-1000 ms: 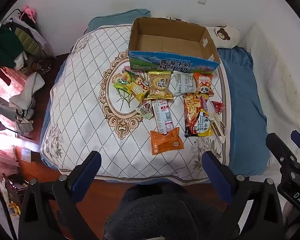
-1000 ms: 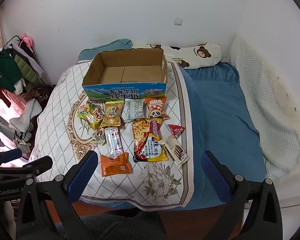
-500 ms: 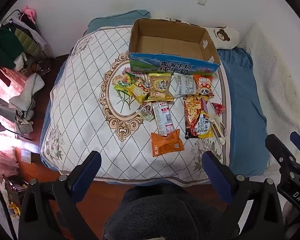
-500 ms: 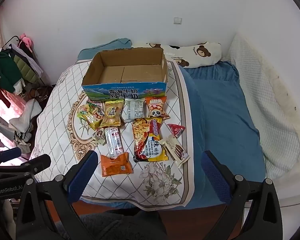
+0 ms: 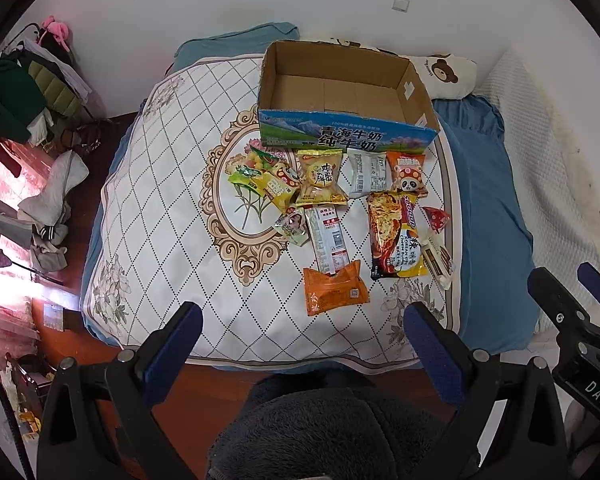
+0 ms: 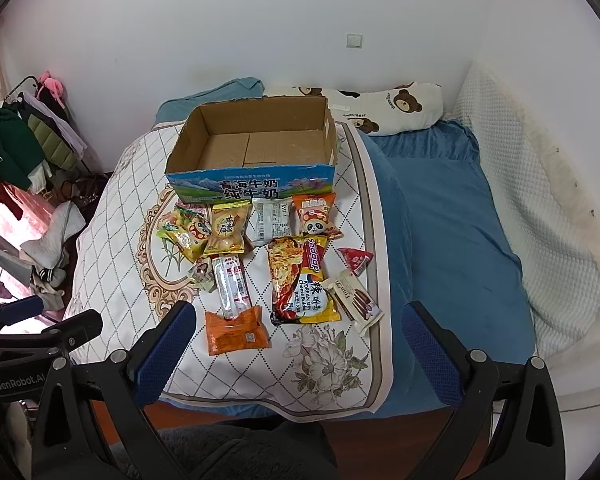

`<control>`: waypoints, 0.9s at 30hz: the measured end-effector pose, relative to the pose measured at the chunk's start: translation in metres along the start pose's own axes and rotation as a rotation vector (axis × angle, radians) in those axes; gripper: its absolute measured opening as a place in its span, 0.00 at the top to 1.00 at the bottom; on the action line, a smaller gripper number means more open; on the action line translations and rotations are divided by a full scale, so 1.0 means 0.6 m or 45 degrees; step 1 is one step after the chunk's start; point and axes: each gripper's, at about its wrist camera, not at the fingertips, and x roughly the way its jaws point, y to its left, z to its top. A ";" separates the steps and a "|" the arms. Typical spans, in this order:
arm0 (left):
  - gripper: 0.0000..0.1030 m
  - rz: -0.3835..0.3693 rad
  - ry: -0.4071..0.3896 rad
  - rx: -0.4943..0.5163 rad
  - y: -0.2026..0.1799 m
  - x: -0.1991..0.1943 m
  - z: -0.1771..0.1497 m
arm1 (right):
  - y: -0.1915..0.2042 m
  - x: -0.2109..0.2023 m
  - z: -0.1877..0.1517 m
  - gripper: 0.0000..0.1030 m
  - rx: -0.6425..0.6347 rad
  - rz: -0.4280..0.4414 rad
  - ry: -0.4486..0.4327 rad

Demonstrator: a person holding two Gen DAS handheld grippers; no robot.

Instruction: Organize snacks

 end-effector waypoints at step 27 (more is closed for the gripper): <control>0.00 -0.029 -0.012 0.000 0.009 -0.004 -0.001 | 0.010 -0.007 0.004 0.00 0.001 0.010 0.005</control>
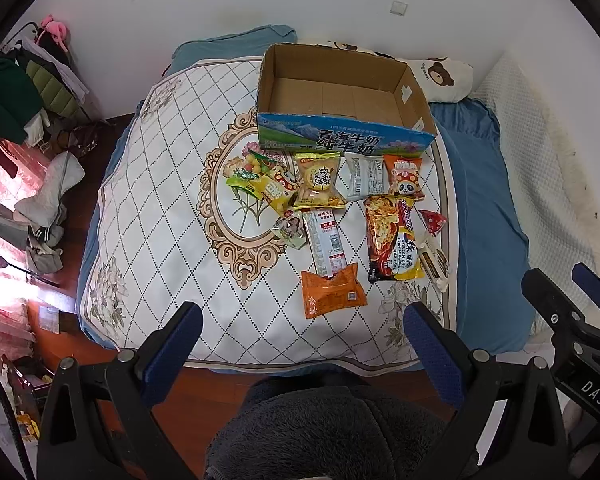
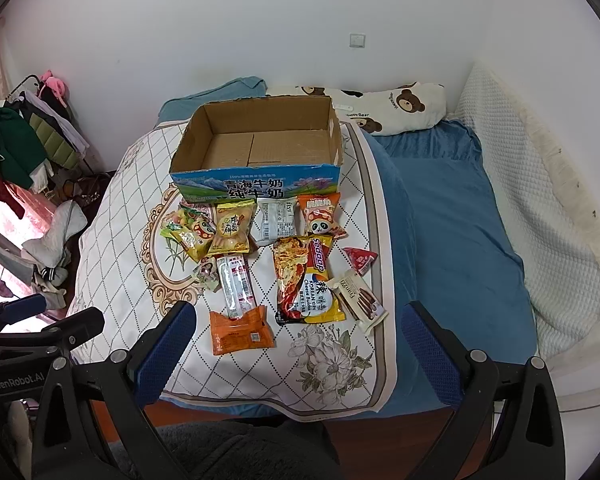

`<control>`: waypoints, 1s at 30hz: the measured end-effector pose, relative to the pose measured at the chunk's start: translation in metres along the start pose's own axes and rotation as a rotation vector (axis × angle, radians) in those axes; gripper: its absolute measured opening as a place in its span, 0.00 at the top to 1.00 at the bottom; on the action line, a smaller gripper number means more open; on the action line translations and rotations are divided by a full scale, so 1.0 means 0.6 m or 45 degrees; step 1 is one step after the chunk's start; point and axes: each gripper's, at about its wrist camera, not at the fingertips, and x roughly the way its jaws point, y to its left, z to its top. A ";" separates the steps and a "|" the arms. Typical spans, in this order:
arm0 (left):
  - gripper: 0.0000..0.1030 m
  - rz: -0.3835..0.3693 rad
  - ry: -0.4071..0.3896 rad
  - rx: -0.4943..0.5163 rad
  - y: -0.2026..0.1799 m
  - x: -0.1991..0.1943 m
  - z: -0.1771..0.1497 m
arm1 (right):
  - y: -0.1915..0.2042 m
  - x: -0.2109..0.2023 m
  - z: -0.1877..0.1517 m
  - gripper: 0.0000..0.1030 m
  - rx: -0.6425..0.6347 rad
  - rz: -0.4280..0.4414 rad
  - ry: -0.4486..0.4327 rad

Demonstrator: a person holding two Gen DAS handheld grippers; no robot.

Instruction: Organize snacks

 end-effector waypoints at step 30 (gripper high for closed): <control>0.00 -0.001 -0.014 0.002 0.002 -0.003 0.017 | 0.002 0.008 0.012 0.00 0.001 0.007 0.000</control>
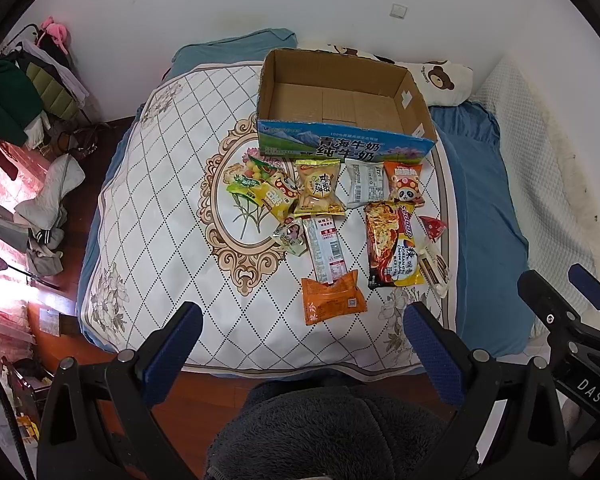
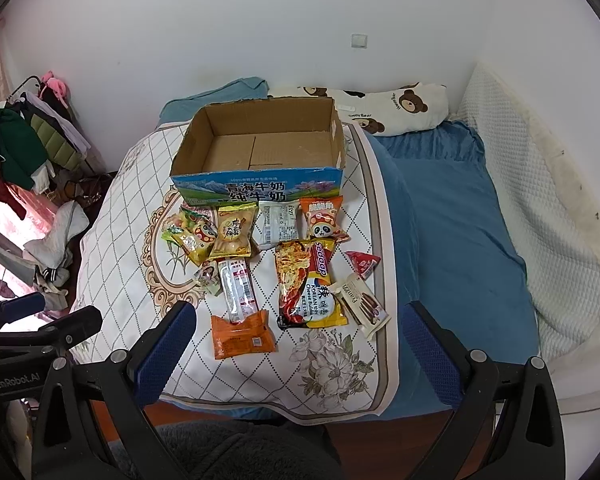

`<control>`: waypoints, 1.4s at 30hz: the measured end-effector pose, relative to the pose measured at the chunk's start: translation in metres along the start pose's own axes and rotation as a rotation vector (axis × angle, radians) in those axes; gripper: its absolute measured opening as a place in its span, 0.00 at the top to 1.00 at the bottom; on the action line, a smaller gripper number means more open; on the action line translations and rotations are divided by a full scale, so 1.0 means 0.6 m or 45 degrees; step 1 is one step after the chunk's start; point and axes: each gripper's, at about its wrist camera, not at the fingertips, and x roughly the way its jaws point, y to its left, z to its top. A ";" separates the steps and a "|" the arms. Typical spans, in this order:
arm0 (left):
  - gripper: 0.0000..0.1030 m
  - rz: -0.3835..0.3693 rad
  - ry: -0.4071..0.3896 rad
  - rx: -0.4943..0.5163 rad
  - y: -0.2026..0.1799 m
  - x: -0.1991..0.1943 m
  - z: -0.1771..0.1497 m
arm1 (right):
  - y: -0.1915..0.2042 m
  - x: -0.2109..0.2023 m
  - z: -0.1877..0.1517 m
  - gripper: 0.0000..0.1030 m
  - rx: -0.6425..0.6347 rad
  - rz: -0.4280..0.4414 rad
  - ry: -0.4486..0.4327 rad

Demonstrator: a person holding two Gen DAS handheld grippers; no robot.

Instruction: Organize snacks

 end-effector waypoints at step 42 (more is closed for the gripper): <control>0.55 -0.119 0.608 -0.249 -0.014 0.572 0.045 | -0.081 0.568 -0.005 0.01 0.099 0.080 0.478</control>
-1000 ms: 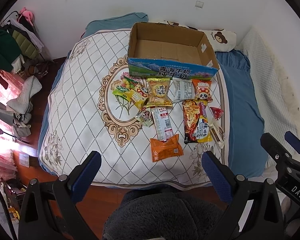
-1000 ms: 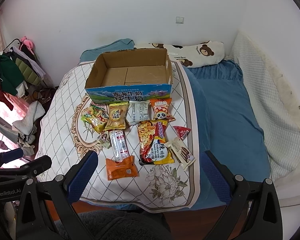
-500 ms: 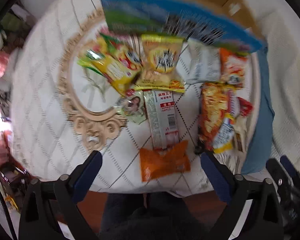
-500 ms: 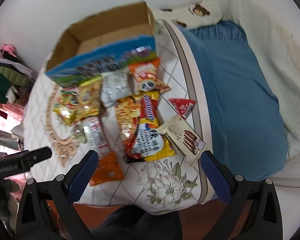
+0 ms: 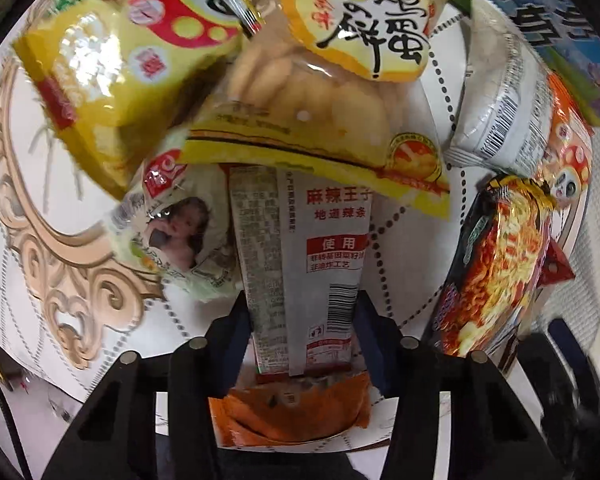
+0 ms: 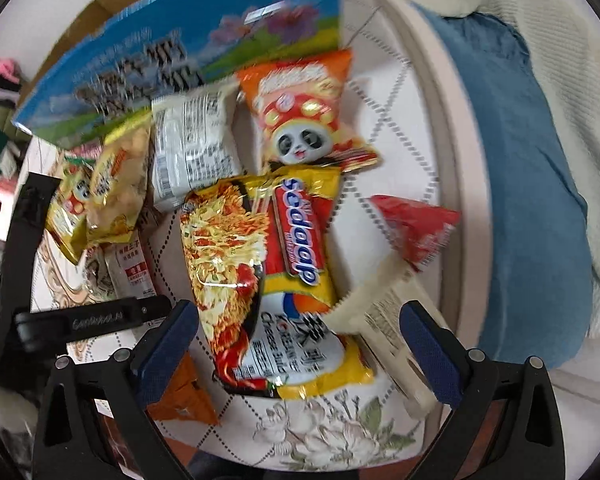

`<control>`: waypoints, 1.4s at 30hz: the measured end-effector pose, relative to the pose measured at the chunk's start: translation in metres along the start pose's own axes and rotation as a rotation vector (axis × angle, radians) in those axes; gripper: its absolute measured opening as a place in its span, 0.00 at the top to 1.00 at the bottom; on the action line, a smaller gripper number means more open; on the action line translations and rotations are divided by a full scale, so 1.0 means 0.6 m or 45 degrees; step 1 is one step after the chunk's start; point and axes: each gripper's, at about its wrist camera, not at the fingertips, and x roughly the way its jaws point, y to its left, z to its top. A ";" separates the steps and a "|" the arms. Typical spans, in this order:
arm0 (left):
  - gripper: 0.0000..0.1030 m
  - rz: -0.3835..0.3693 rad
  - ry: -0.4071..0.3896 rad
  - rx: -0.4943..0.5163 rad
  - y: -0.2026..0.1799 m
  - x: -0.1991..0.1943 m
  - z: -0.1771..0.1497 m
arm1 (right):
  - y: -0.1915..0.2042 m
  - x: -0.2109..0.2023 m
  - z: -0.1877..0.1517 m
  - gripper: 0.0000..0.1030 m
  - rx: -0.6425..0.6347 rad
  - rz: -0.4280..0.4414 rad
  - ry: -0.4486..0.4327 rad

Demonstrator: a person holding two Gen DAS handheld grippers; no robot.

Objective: Organize snacks
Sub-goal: 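Grasp the Sedaap noodle pack with the right tool while the left tool grasps the red-white strip pack, then carry both packs into the box and open both tools to release them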

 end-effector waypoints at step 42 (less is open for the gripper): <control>0.59 -0.051 -0.349 0.269 0.253 -0.264 -0.234 | 0.205 0.030 -0.083 0.17 -0.015 0.015 -0.058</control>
